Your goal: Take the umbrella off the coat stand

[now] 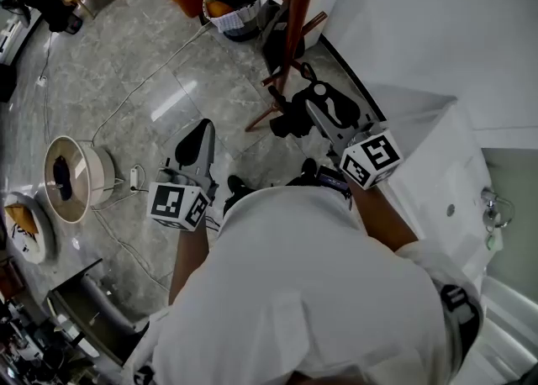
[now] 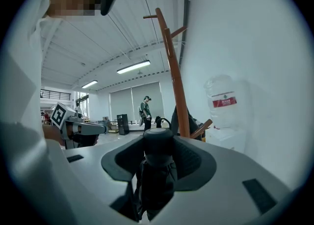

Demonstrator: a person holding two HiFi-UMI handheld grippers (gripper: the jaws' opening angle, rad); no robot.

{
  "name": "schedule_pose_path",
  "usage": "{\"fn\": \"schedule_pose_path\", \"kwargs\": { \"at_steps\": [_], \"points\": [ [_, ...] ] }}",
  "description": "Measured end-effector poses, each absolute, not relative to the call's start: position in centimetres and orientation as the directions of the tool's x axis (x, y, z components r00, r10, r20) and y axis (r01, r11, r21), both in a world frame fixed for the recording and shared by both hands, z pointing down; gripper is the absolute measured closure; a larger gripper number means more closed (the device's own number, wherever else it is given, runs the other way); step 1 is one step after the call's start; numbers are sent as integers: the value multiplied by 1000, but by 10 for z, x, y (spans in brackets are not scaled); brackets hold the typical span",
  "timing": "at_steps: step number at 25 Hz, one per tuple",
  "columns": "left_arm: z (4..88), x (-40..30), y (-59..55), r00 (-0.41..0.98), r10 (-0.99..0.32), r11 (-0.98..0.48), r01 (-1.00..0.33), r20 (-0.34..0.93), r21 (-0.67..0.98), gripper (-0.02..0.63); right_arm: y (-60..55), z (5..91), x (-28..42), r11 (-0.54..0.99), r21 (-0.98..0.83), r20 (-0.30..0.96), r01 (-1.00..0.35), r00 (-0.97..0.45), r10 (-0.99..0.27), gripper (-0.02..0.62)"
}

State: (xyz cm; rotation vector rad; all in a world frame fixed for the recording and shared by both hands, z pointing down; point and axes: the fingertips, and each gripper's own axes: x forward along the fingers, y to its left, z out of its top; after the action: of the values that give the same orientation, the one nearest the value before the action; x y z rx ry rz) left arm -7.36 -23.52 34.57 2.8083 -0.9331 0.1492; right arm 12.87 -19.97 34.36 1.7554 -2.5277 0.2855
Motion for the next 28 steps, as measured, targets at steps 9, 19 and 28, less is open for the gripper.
{"fn": "schedule_pose_path", "kwargs": {
  "at_steps": [9, 19, 28],
  "points": [
    [346, -64, -232, 833, -535, -817, -553, 141, 166, 589, -198, 347, 126, 336, -145, 141, -931, -355, -924, 411],
    [353, -57, -229, 853, -503, -828, -522, 142, 202, 589, -194, 351, 128, 333, -164, 140, -929, -356, -924, 411],
    [348, -50, -220, 885, -453, -851, -466, 112, 241, 589, -193, 347, 128, 351, -173, 136, -920, -375, -917, 411]
  ]
}}
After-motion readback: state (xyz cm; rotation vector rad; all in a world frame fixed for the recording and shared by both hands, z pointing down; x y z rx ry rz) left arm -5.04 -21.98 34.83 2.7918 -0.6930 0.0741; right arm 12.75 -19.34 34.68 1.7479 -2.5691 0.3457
